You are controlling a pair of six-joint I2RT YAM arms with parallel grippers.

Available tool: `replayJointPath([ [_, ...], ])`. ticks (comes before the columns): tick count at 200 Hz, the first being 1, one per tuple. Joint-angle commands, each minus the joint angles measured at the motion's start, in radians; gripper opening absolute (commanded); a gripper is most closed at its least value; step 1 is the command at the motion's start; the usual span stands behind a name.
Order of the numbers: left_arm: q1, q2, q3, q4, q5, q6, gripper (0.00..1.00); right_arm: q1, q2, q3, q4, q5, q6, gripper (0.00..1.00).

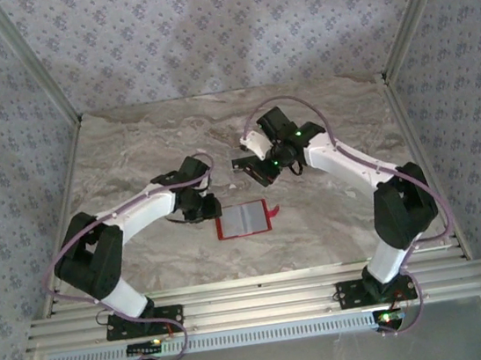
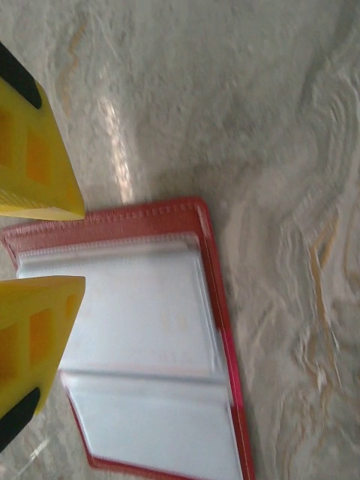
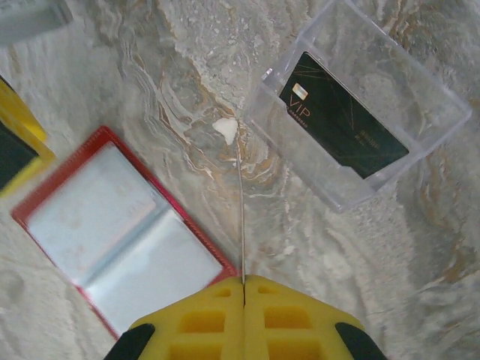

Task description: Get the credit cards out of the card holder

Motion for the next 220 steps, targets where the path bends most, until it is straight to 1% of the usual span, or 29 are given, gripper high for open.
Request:
replayJointPath([
  [1, 0.020, -0.039, -0.026, -0.001, 0.000, -0.008, 0.26, 0.000, 0.051, 0.065, -0.071, 0.050, -0.292, 0.00],
  [36, 0.071, -0.066, -0.068, 0.006, 0.016, 0.001, 0.26, 0.004, 0.140, 0.169, -0.141, 0.100, -0.535, 0.00],
  [52, 0.090, -0.080, -0.080, 0.003, 0.021, 0.009, 0.26, -0.001, 0.182, 0.218, -0.155, 0.124, -0.592, 0.00],
  [79, 0.115, -0.096, -0.087, -0.009, 0.025, 0.017, 0.26, 0.001, 0.267, 0.335, -0.228, 0.140, -0.677, 0.00],
  [105, 0.124, -0.108, -0.099, -0.006, 0.026, 0.018, 0.26, 0.005, 0.336, 0.425, -0.282, 0.136, -0.726, 0.00],
  [150, 0.126, -0.103, -0.112, 0.007, 0.035, 0.008, 0.26, 0.025, 0.416, 0.522, -0.324, 0.152, -0.775, 0.00],
  [220, 0.129, -0.099, -0.101, 0.001, 0.037, 0.009, 0.26, 0.042, 0.449, 0.598, -0.357, 0.186, -0.808, 0.00],
])
